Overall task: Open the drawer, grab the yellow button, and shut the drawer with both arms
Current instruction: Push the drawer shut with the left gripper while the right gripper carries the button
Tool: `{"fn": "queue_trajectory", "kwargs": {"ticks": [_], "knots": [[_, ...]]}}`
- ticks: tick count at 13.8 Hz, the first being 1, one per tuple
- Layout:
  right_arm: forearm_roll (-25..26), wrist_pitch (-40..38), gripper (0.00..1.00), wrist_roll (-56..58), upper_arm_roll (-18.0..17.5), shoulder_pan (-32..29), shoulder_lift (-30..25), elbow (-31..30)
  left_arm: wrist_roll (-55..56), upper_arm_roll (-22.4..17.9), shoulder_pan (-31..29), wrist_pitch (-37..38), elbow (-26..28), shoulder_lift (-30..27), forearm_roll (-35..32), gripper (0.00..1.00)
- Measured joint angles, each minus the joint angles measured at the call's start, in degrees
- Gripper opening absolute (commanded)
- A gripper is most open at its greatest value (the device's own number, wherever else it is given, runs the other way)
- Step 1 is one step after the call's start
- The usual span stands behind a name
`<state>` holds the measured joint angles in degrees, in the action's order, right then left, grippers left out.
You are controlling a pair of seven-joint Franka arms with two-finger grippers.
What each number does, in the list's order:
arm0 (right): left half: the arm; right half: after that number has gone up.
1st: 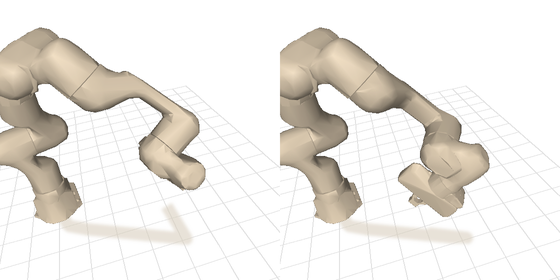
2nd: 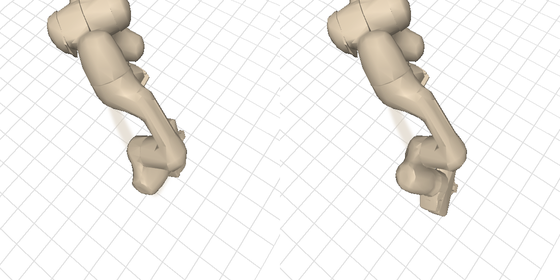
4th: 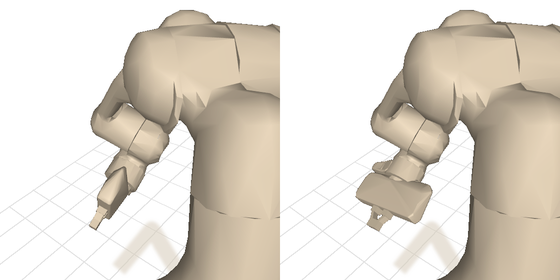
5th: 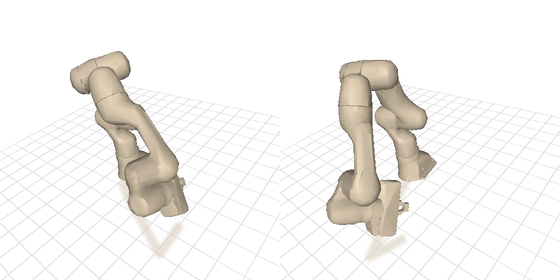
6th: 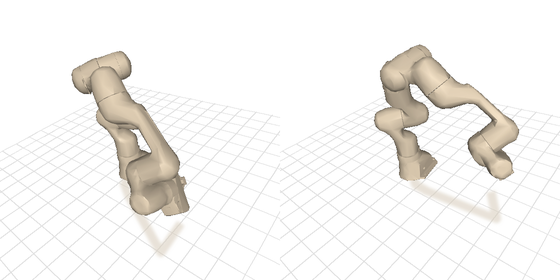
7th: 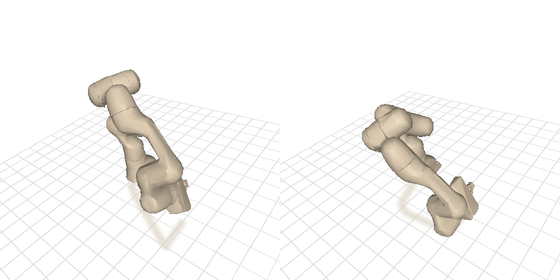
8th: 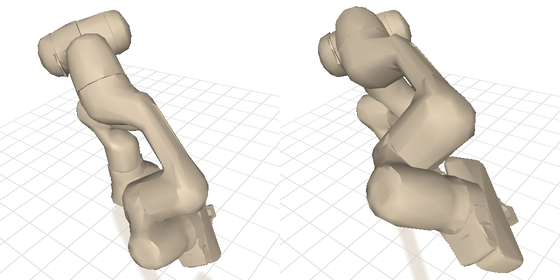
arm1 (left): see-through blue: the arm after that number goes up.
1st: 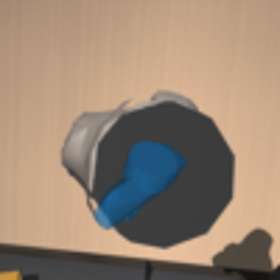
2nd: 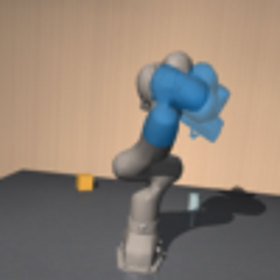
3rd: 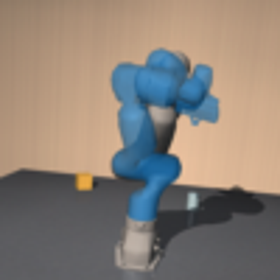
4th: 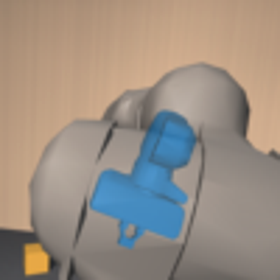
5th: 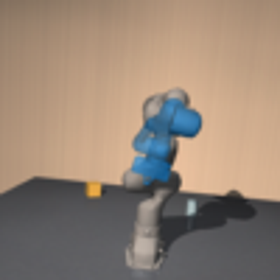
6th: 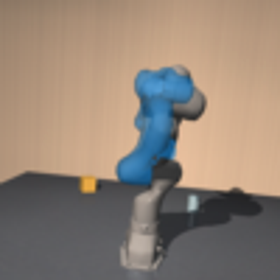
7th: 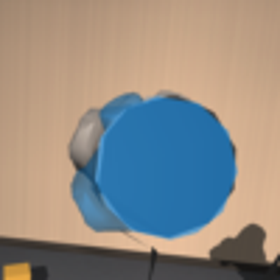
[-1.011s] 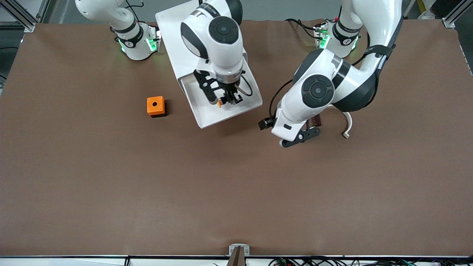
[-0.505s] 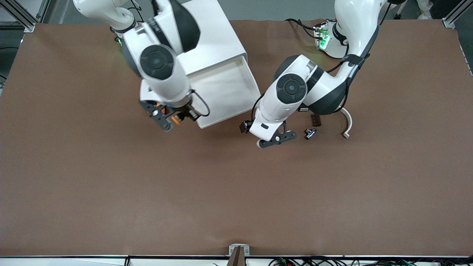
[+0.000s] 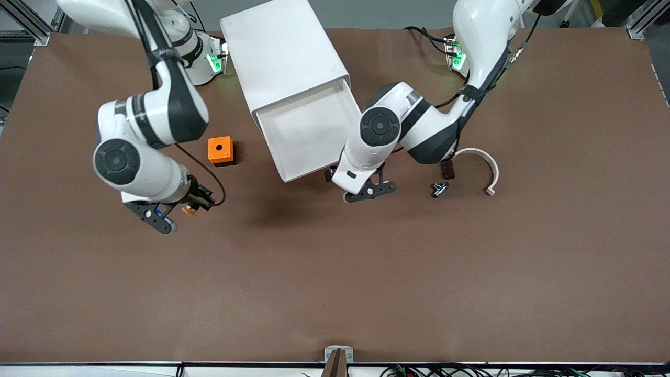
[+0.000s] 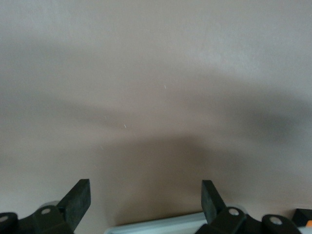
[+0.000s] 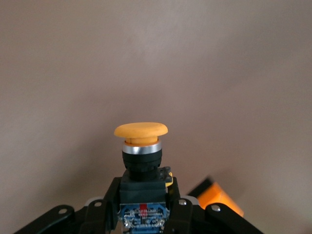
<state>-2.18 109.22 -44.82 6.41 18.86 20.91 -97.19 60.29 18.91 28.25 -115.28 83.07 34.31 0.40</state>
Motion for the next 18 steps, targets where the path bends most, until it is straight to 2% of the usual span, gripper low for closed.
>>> {"fn": "queue_trajectory", "kwargs": {"ticks": [3,7,10,13,15,18], "knots": [[0.21,10.73,0.0,11.33,0.05,-6.95,0.24,-7.76,3.32,1.22,1.88,0.04,0.27,0.12,0.05,1.0],[0.28,18.55,0.0,25.95,0.06,-15.36,0.24,-13.83,7.09,4.81,1.93,0.05,1.69,0.19,0.06,1.0],[0.29,23.53,0.0,37.15,0.06,-21.4,0.31,-15.51,10.11,7.59,2.43,0.06,2.62,0.21,0.06,1.0],[0.29,29.72,0.0,43.47,0.02,-24.89,1.3,-17.55,12.84,8.96,4.56,0.05,2.87,0.2,0.06,1.0],[0.29,36.04,0.0,47.07,-0.03,-26.48,3.38,-19.34,14.67,9.06,6.5,0.06,2.95,0.21,0.06,1.0],[0.29,40.02,0.0,50.16,-0.05,-28.89,7.21,-19.73,17.32,9.14,7.91,0.06,3.04,0.21,0.06,1.0]]}}
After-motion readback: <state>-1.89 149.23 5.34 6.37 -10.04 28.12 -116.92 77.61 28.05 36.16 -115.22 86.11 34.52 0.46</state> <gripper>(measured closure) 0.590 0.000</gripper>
